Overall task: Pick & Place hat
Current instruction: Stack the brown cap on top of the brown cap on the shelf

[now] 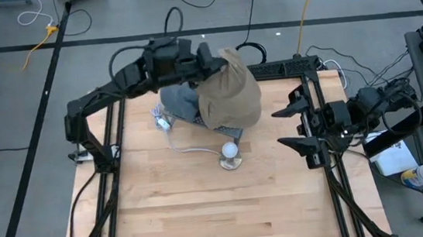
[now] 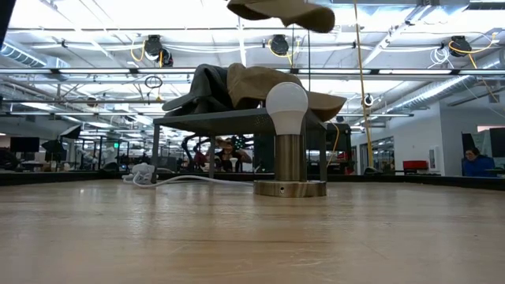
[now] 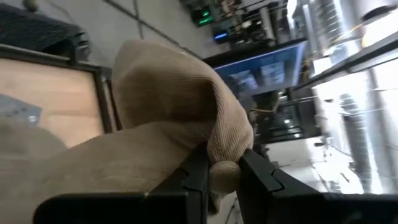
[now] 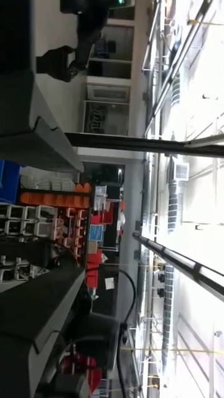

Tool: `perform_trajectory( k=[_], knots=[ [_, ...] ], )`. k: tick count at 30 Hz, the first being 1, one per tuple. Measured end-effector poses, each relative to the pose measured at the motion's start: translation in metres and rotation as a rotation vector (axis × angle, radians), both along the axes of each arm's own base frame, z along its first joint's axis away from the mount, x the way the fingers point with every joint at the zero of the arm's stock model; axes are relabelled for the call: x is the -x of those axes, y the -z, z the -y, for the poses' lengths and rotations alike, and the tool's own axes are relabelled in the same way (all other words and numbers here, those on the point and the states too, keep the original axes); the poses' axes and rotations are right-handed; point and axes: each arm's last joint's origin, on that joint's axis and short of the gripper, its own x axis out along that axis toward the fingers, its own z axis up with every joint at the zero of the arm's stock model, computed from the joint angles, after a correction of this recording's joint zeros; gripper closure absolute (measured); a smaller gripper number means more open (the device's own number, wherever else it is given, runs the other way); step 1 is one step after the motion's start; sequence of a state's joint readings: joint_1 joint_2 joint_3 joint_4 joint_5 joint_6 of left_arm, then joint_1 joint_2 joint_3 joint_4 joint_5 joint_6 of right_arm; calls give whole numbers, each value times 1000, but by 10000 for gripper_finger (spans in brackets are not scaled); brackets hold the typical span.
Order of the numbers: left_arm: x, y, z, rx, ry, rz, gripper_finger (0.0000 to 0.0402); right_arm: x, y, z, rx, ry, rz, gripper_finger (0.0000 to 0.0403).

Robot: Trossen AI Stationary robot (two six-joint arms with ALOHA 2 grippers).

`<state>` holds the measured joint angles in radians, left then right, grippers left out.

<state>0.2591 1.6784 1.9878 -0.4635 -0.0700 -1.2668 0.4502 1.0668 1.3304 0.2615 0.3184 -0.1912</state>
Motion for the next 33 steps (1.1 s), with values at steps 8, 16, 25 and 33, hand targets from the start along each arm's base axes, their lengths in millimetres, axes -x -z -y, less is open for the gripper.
perform_trajectory(
  k=[8,16,25,33],
  knots=[
    [-11,3,-11,69,-25,-34,350,1,1,-2,18,108,-24,149],
    [-21,10,0,130,-111,-35,350,2,0,0,20,154,-25,149],
    [-42,26,6,137,19,-66,350,2,0,0,67,175,-15,149],
    [-37,22,5,-60,221,-115,350,2,0,0,69,175,-18,149]
  ],
)
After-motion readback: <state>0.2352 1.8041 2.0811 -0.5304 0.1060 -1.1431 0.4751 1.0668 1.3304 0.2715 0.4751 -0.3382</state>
